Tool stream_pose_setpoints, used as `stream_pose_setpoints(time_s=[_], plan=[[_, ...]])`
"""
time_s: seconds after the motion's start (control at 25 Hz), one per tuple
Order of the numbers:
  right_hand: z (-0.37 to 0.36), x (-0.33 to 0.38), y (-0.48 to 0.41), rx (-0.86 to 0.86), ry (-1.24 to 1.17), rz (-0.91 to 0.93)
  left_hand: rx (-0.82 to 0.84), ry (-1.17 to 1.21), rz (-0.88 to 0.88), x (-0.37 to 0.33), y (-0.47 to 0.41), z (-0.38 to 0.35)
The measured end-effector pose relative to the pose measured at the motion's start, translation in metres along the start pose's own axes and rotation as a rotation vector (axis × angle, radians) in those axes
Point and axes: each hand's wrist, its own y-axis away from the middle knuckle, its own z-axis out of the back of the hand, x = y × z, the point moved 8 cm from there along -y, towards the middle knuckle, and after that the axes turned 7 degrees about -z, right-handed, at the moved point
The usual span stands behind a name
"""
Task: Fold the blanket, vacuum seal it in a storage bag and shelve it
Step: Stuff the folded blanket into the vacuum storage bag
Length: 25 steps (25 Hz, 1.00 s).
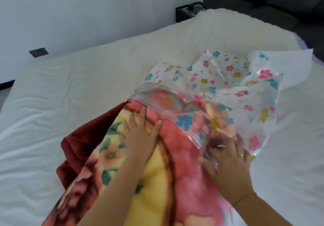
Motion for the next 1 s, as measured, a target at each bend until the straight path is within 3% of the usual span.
stream_pose_setpoints(time_s=[0.12,0.2,0.4,0.6,0.72,0.88,0.96,1.0], plan=[[0.003,0.0,-0.027,0.129,-0.355,-0.022,0.038,-0.089,-0.036,-0.047,0.035,-0.028],[0.004,-0.004,-0.045,0.095,-0.315,-0.024,0.067,-0.102,-0.068,-0.072,0.05,-0.046],[0.002,0.006,-0.055,-0.093,-0.126,0.171,0.028,0.0,-0.112,-0.088,0.054,-0.059],[0.013,0.032,-0.037,-0.17,-0.111,0.304,-0.079,0.281,-0.06,-0.071,0.062,-0.039],[0.025,0.047,-0.001,-0.163,-0.221,0.363,-0.097,0.509,-0.011,-0.062,0.078,-0.026],[0.028,0.055,0.032,-0.103,-0.302,0.412,-0.341,0.788,0.133,-0.003,0.073,0.024],[0.028,0.051,0.03,-0.119,-0.331,0.403,-0.473,0.524,0.074,0.044,0.046,0.063],[0.027,0.048,0.029,-0.125,-0.34,0.396,-0.427,0.301,0.054,0.07,0.026,0.075]])
